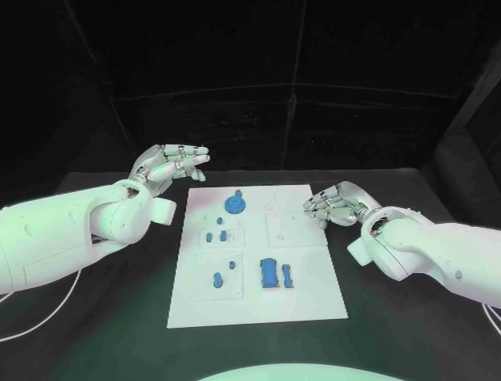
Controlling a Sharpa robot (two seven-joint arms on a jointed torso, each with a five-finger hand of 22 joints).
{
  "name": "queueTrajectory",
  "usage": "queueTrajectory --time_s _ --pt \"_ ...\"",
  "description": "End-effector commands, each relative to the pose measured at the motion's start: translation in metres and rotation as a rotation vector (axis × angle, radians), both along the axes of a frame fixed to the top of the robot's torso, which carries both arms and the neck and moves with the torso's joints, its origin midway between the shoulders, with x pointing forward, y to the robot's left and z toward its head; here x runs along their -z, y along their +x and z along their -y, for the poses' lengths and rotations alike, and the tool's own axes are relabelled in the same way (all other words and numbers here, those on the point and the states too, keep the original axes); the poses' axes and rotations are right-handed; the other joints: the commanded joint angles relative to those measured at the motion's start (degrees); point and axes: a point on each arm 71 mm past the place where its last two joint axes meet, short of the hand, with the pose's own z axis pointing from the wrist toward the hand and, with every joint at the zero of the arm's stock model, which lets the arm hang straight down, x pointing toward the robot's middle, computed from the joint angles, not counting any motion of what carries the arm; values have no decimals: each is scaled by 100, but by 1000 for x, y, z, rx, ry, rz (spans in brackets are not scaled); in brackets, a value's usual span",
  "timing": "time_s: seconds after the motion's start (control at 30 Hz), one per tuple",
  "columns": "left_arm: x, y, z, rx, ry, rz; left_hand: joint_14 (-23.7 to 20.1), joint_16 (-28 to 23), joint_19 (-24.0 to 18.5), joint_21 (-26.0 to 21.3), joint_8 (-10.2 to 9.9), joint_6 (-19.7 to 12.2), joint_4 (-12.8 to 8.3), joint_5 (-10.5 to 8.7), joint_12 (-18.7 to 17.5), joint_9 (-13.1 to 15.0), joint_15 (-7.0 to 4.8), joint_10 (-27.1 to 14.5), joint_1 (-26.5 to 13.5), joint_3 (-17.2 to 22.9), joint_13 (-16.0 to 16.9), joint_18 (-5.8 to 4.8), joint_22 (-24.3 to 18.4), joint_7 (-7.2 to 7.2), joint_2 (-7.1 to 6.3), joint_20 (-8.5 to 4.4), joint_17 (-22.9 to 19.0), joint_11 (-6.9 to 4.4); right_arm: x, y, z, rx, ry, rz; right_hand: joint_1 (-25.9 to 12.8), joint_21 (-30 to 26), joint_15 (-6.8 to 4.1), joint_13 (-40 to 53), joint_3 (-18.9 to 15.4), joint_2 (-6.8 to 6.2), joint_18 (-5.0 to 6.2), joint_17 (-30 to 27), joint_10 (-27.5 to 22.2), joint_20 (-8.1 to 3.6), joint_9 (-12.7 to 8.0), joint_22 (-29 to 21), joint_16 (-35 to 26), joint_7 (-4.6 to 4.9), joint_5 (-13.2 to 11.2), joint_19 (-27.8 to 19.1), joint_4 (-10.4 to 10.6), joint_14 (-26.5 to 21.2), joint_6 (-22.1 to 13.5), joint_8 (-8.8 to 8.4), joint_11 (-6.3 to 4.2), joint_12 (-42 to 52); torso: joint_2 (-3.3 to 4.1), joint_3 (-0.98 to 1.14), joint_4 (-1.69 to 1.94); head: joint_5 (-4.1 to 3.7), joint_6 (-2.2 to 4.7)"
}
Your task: Assemble the parts on the task board
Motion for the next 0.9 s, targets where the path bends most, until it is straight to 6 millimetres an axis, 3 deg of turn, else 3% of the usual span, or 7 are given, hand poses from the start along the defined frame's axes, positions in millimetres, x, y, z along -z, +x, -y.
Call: queueTrajectory --time_s 0.03,0.23,0.53,0.57,0.67,0.7,0.9 --pt "1 5 0 -34 -19 12 -269 -668 -319 -380 -3 -62 28 34 -72 -9 84 -59 -56 -41 -13 54 -254 6 8 77 -329 29 -4 18 4 42 295 23 130 -659 215 -773 135 -64 21 -494 16 159 -186 -454 -917 134 15 -323 113 -397 -130 -34 144 -529 -101 -27 24 -49 165" --pt "13 12 0 -95 -44 -5 -944 -2281 -1202 -1465 -163 -363 112 49 -346 -28 477 -397 -87 -64 -24 -67 -1036 21 -19 401 -1061 216 0 47 2 67 405 36 2 -1867 622 -2022 365 -192 -9 -1319 -352 575 -664 -1369 -2167 284 -194 -688 318 -999 -439 -16 427 -549 -175 -7 42 -58 317" --pt "24 18 4 -145 -38 -11 -973 -3530 -1706 -2444 -212 -376 193 18 -603 -24 703 -477 -32 -400 -18 94 -2008 17 47 813 -1631 341 -3 72 -9 47 468 66 -265 -2489 589 -2947 752 -238 46 -1960 -394 626 -1205 -2105 -2604 326 -355 11 22 -499 -448 -16 510 -556 -161 31 67 -51 486" --pt "25 16 7 -98 -21 -30 -2562 -3899 -2954 -2624 -624 -2031 254 -267 -1076 -401 421 -2209 -2357 -909 -377 -290 -2596 -297 436 308 -1798 9 -1 69 -5 93 379 56 -2898 -2819 417 -3339 822 -376 -296 -2113 -2274 259 -1406 -2691 -3048 -22 -729 -1747 -252 -2500 -2098 -377 239 -917 -165 15 58 -58 453" --pt "26 14 9 -103 -17 -31 -2915 -4028 -3244 -2689 -624 -2438 254 -267 -1076 -401 363 -2627 -2907 -1051 -377 -290 -2771 -382 436 218 -2244 -45 -1 66 -6 99 390 59 -3506 -2931 364 -3339 822 -376 -296 -2196 -2679 178 -1493 -2875 -3048 -97 -833 -2047 -329 -2864 -2449 -377 191 -917 -207 39 79 -43 500" --pt "26 13 10 -106 -16 -31 -3048 -4064 -3348 -2706 -624 -2580 254 -267 -1076 -401 339 -2775 -3107 -1097 -377 -290 -2824 -410 436 179 -2244 -71 -1 65 -7 103 396 61 -3761 -2967 -39 -3339 822 -376 -298 -2216 -2859 142 -1517 -2938 -3048 -130 -872 -2206 -363 -3048 -2605 -377 165 -917 -231 53 91 -35 526" --pt "29 0 23 -141 6 -34 -3765 -4252 -3915 -3122 -624 -3341 254 -267 -1076 -401 213 -3569 -4171 -1339 -377 -432 -3111 -557 436 -40 -2244 -212 -5 48 -15 151 465 76 -4929 -3132 -39 -3339 822 -376 -435 -2641 -3687 -21 -2026 -3224 -3048 -283 -1047 -2943 -500 -3896 -3327 -377 48 -917 -381 139 168 19 692"
